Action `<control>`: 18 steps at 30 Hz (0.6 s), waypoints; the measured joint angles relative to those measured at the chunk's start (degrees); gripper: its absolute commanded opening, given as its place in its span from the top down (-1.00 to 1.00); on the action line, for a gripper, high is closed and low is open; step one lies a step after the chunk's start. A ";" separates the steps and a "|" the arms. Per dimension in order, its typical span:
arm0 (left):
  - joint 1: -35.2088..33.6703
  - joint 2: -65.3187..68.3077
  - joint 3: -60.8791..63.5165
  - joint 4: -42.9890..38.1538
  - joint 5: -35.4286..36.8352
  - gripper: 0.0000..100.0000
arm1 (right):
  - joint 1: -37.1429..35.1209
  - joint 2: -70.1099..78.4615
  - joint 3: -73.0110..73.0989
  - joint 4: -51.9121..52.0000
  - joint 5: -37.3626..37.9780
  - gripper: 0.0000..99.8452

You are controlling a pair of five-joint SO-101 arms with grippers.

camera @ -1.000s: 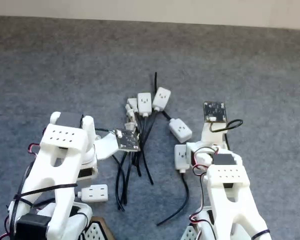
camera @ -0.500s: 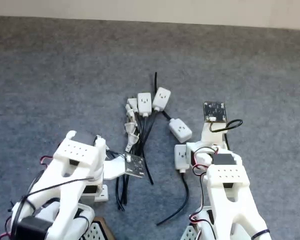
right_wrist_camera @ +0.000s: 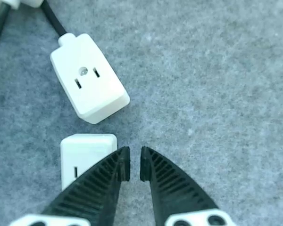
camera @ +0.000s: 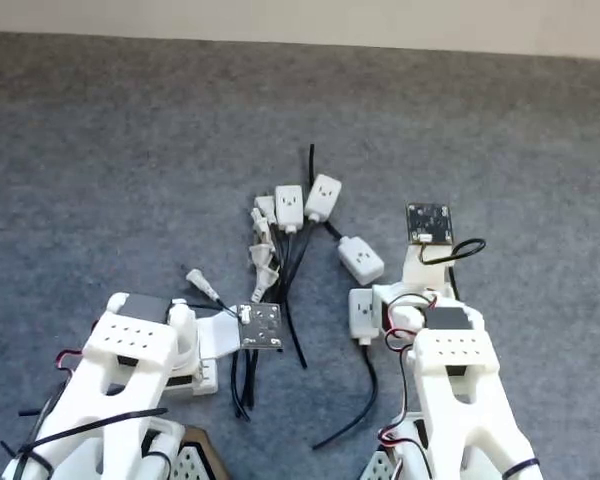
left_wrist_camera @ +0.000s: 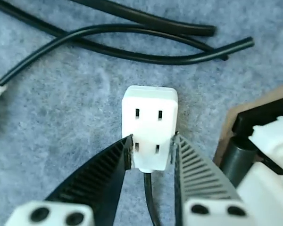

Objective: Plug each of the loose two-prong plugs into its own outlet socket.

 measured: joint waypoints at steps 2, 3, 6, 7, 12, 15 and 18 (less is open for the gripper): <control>0.00 0.00 0.00 -0.88 0.00 0.73 | -0.09 0.00 0.00 0.00 0.00 0.89; 0.00 0.00 0.00 -0.88 0.00 0.73 | -0.09 0.00 0.00 0.00 0.00 0.89; 0.00 -0.09 0.00 -0.88 0.00 0.73 | -0.09 0.00 0.00 0.00 0.00 0.89; 0.00 -0.09 0.00 -0.88 0.00 0.73 | -0.09 0.00 0.00 0.00 0.00 0.89; 0.35 -0.18 -1.93 4.66 -0.44 0.73 | -0.09 0.00 0.00 0.00 0.00 0.89; 2.11 -0.18 -5.27 9.93 -0.44 0.73 | -0.09 0.00 0.00 0.00 0.00 0.89; 2.81 0.53 -8.53 13.54 -0.44 0.72 | -0.09 0.00 0.00 0.00 0.00 0.89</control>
